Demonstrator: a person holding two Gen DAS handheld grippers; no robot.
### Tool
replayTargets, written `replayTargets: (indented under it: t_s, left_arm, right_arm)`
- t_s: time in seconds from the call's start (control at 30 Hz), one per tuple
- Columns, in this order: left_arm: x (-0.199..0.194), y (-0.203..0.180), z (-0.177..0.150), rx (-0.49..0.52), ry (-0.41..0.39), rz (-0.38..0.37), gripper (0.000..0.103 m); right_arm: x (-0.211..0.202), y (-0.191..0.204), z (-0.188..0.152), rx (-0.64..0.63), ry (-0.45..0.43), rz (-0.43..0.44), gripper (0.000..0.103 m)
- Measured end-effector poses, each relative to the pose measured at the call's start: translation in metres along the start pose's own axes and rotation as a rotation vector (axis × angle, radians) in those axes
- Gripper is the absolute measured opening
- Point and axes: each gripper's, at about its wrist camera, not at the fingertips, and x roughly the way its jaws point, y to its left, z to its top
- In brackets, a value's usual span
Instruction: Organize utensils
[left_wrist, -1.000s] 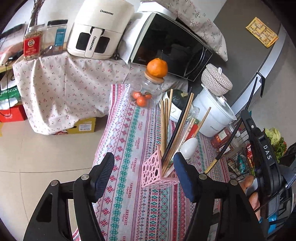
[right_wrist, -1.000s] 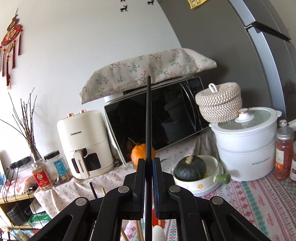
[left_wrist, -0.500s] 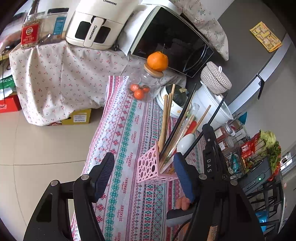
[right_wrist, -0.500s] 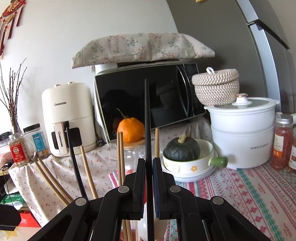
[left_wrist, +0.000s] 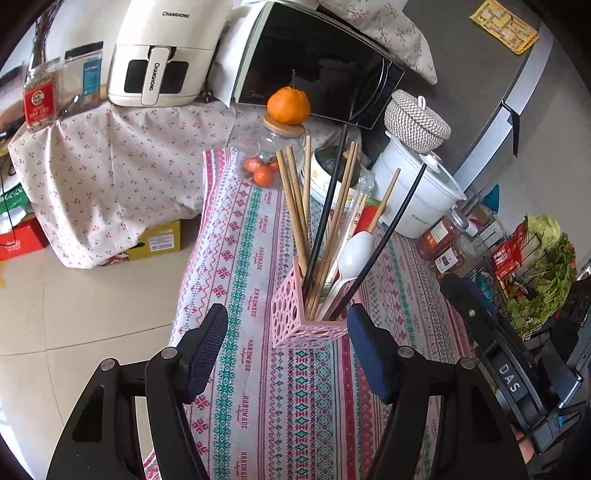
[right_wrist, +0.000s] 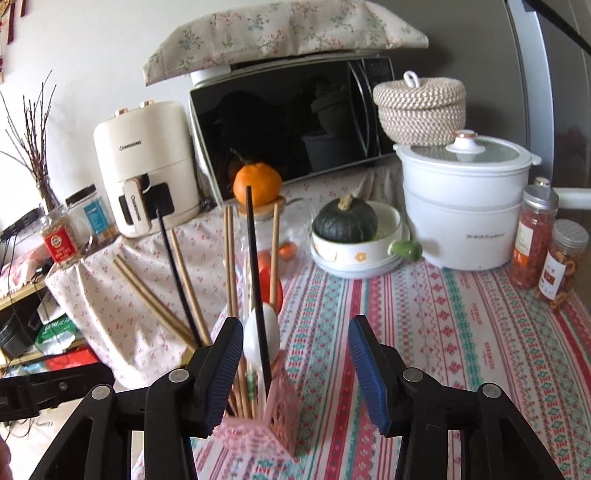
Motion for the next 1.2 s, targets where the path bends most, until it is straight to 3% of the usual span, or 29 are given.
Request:
replayTargets:
  t_s: [0.1, 0.2, 0.3, 0.57, 0.8, 1.2]
  left_arm:
    - [-0.003, -0.014, -0.01, 0.056, 0.005, 0.025, 0.079]
    - [-0.007, -0.035, -0.023, 0.157, -0.014, 0.065, 0.085]
    - [-0.01, -0.053, -0.035, 0.233, -0.011, 0.084, 0.085]
    - [-0.036, -0.068, -0.047, 0.263, -0.106, 0.188, 0.088]
    - [-0.04, -0.078, -0.055, 0.271, -0.108, 0.177, 0.089]
    - [-0.035, -0.08, -0.056, 0.271, -0.104, 0.191, 0.092]
  right_arm:
    - [-0.021, 0.0, -0.014, -0.009, 0.126, 0.075, 0.064]
    - [-0.042, 0.006, -0.035, -0.075, 0.14, 0.053, 0.074]
    - [-0.052, 0.007, -0.044, -0.088, 0.153, 0.038, 0.074]
    - [-0.074, -0.011, -0.039, -0.012, 0.134, 0.023, 0.09]
    - [-0.075, -0.017, -0.038, -0.001, 0.137, -0.006, 0.098]
    - [-0.074, -0.014, -0.04, -0.022, 0.143, -0.062, 0.102]
